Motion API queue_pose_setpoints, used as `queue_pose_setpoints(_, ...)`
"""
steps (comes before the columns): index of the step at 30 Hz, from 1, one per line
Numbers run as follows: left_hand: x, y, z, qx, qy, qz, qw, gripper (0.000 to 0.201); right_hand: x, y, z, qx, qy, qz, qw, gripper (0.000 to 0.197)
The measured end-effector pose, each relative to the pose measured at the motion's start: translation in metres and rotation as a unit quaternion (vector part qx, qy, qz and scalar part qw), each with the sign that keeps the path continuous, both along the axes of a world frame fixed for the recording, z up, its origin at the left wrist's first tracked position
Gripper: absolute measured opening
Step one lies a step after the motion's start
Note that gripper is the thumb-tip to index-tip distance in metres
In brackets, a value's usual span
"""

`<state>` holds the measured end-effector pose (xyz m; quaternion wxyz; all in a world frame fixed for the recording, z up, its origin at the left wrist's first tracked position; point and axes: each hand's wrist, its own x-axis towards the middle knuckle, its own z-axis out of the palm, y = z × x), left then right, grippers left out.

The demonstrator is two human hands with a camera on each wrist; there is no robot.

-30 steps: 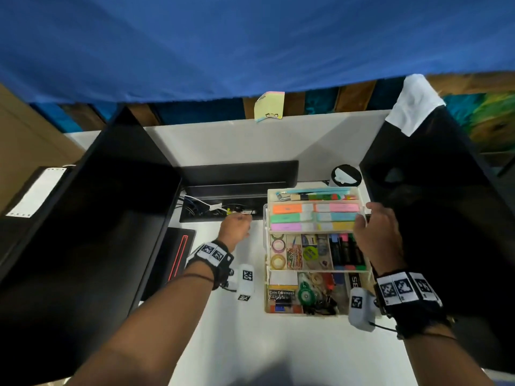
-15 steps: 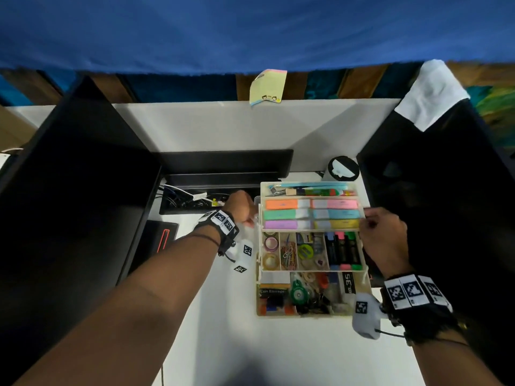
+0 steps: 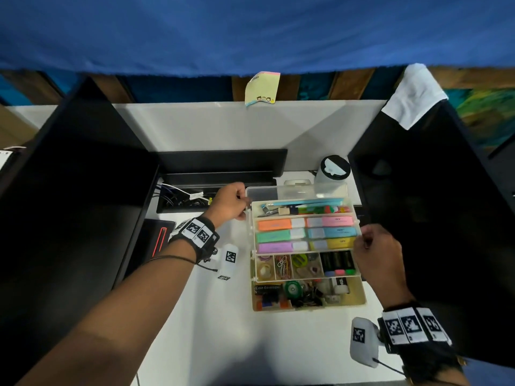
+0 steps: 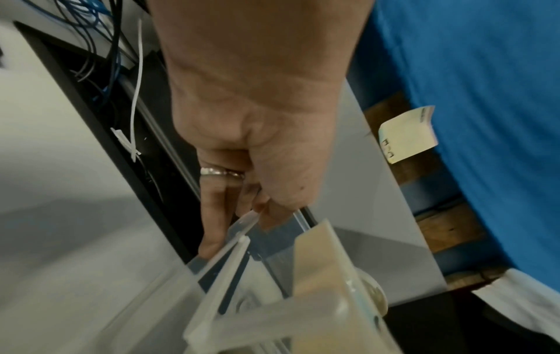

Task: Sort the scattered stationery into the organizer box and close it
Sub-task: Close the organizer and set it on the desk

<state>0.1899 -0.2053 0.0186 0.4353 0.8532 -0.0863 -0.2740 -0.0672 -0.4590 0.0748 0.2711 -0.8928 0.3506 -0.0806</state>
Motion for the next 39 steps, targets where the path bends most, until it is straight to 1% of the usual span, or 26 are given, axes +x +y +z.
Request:
queue_pose_setpoints(4,-0.018,0.012,0.021,-0.042,-0.054,0.000,0.998,0.025,-0.020,0.007,-0.006,0.021,0.020,0.013,0.999,0.007)
queue_pose_setpoints(6,-0.030,0.020,0.027,-0.057,-0.088,-0.005,0.994,0.028,-0.030,0.009,-0.010,0.029,0.016,0.015,0.999,0.008)
queue_pose_setpoints(9,-0.055,0.035,0.035,-0.083,-0.145,-0.027,0.986,0.033,-0.045,0.011,-0.020,0.061,0.023,0.012,0.998,0.008)
queue_pose_setpoints(12,-0.084,0.047,0.045,-0.095,-0.171,-0.034,0.980,0.034,-0.059,0.011,-0.031,0.078,0.046,0.004,0.996,0.009)
queue_pose_setpoints(13,-0.093,0.050,0.050,-0.092,-0.169,-0.034,0.981,0.036,-0.062,0.012,-0.034,0.076,0.048,0.002,0.996,0.009)
queue_pose_setpoints(15,-0.110,0.056,0.060,-0.069,-0.169,-0.050,0.982,0.053,-0.066,0.012,-0.040,0.076,0.044,0.003,0.996,0.008)
queue_pose_setpoints(17,-0.125,0.063,0.066,-0.026,-0.196,-0.103,0.975,0.069,-0.069,0.013,-0.044,0.083,0.053,0.005,0.995,0.005)
queue_pose_setpoints(18,-0.132,0.066,0.066,-0.009,-0.219,-0.143,0.965,0.073,-0.071,0.013,-0.047,0.085,0.057,0.003,0.995,0.003)
queue_pose_setpoints(20,-0.145,0.073,0.063,0.016,-0.254,-0.206,0.945,0.078,-0.074,0.012,-0.054,0.082,0.058,0.003,0.995,0.006)
queue_pose_setpoints(22,-0.154,0.079,0.057,0.033,-0.263,-0.223,0.938,0.080,-0.076,0.010,-0.059,0.083,0.052,0.007,0.995,0.014)
queue_pose_setpoints(24,-0.160,0.082,0.052,0.031,-0.263,-0.229,0.937,0.079,-0.077,0.006,-0.062,0.102,0.038,0.003,0.994,0.013)
queue_pose_setpoints(27,-0.167,0.082,0.047,0.018,-0.265,-0.247,0.932,0.076,-0.080,0.000,-0.069,0.165,-0.013,-0.016,0.986,0.006)
queue_pose_setpoints(31,-0.161,0.080,0.044,0.026,-0.260,-0.253,0.932,0.078,-0.078,0.000,-0.080,0.259,-0.090,-0.054,0.960,0.008)
queue_pose_setpoints(35,-0.136,0.075,0.047,0.027,-0.250,-0.227,0.941,0.082,-0.059,0.006,-0.085,0.283,-0.129,-0.058,0.949,0.006)
queue_pose_setpoints(39,-0.111,0.071,0.051,0.054,-0.245,-0.194,0.948,0.081,-0.029,0.010,-0.094,0.294,-0.129,-0.076,0.944,0.010)
